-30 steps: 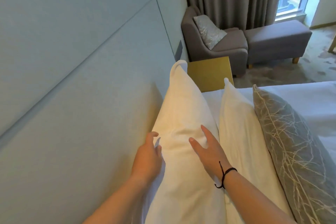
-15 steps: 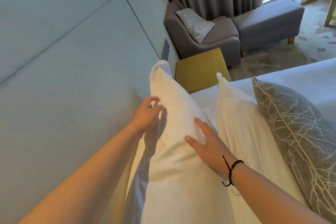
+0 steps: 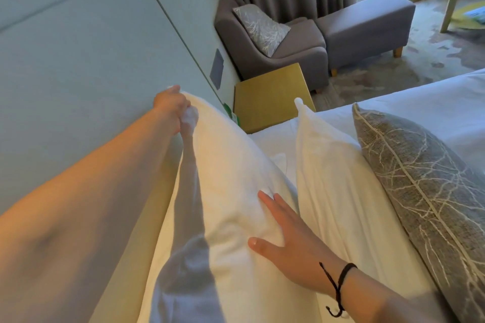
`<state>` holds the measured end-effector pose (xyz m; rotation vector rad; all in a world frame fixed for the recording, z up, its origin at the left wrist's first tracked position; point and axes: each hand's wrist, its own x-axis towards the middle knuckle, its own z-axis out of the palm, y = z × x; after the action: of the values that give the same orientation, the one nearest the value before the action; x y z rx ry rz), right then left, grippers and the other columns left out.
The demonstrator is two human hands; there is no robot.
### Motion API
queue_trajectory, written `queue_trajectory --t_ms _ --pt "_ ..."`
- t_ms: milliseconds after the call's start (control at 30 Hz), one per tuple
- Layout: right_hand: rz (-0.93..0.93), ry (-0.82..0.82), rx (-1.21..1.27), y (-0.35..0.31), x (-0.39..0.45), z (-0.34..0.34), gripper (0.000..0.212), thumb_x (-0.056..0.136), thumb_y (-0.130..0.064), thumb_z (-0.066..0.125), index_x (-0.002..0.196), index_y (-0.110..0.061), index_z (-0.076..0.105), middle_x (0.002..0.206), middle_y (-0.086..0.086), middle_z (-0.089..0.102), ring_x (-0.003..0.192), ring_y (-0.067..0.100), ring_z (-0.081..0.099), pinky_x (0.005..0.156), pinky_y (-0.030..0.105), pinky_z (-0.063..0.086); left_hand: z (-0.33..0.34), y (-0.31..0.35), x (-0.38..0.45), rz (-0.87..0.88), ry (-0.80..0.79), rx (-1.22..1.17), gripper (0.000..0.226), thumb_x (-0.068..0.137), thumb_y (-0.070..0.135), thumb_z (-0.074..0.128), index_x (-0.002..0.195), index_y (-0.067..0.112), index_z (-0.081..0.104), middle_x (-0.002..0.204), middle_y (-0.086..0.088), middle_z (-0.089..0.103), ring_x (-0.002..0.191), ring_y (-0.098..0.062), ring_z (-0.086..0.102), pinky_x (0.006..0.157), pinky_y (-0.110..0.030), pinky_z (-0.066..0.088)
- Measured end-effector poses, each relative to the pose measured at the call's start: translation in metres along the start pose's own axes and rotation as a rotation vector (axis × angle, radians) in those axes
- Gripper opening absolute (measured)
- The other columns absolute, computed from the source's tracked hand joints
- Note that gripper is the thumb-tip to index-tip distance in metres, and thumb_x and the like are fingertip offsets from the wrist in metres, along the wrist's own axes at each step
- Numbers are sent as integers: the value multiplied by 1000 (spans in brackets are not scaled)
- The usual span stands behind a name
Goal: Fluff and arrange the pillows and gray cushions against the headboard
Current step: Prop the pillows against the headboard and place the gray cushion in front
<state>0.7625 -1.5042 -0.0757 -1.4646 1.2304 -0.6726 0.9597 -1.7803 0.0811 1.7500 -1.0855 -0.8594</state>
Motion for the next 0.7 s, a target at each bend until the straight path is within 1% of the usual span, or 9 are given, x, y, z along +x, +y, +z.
queue_trajectory --t_ms 67,133,233,300,400,467,533,600,700 --pt "-1 10 -28 -1 2 6 82 70 -81 46 131 -76 -8 153 -37 -14 145 -3 -4 119 40 15 -5 -10 -5 -55 32 56 72 93 -1 51 156 19 21 116 -11 62 95 -22 71 75 -30 53" --pt "-5 15 -46 -1 2 12 80 74 -78 47 131 -76 -10 153 -36 -15 146 0 -4 119 41 16 -12 -23 -19 -87 41 146 79 92 19 59 156 28 14 113 -8 63 100 -28 69 84 -41 57" --pt "-3 32 -40 3 0 12 78 78 -75 49 131 -75 -8 154 -35 -13 146 1 1 117 38 17 -23 -48 -67 -2 4 292 75 89 39 62 153 26 24 130 -12 60 114 -32 62 97 -48 52" --pt "14 32 -13 4 0 12 79 77 -77 48 133 -73 -7 154 -35 -11 146 1 4 116 34 18 -41 -73 -109 67 -20 420 70 88 47 62 148 24 33 128 -10 61 114 -26 61 98 -42 49" --pt "44 42 32 1 -6 15 79 74 -80 46 134 -73 -6 157 -31 -8 146 -1 1 116 35 17 -72 -101 -184 75 -10 431 57 88 46 62 137 29 40 83 9 70 75 -5 65 66 -22 47" --pt "61 66 63 -6 -16 20 83 72 -83 45 136 -70 -5 158 -29 -5 145 -4 -2 117 35 15 -89 -112 -233 49 -22 401 54 87 41 62 134 36 36 60 12 63 56 0 60 56 -24 44" --pt "86 89 94 -13 -34 29 86 72 -85 45 139 -66 -6 158 -29 -1 144 -7 -3 119 36 14 -102 -119 -277 46 -32 398 56 89 38 59 136 46 30 61 13 58 61 3 58 60 -26 43" --pt "99 108 107 -17 -58 43 89 70 -88 44 140 -65 -7 158 -31 0 143 -10 -2 119 34 12 -113 -121 -309 114 -35 461 50 94 34 55 133 53 30 77 17 62 73 6 59 63 -22 43" --pt "127 119 80 -17 -100 69 88 70 -89 43 135 -69 -12 156 -33 -4 142 -12 -4 119 35 11 -126 -117 -320 281 3 585 37 97 23 48 124 48 41 64 9 58 60 -7 56 52 -28 38"
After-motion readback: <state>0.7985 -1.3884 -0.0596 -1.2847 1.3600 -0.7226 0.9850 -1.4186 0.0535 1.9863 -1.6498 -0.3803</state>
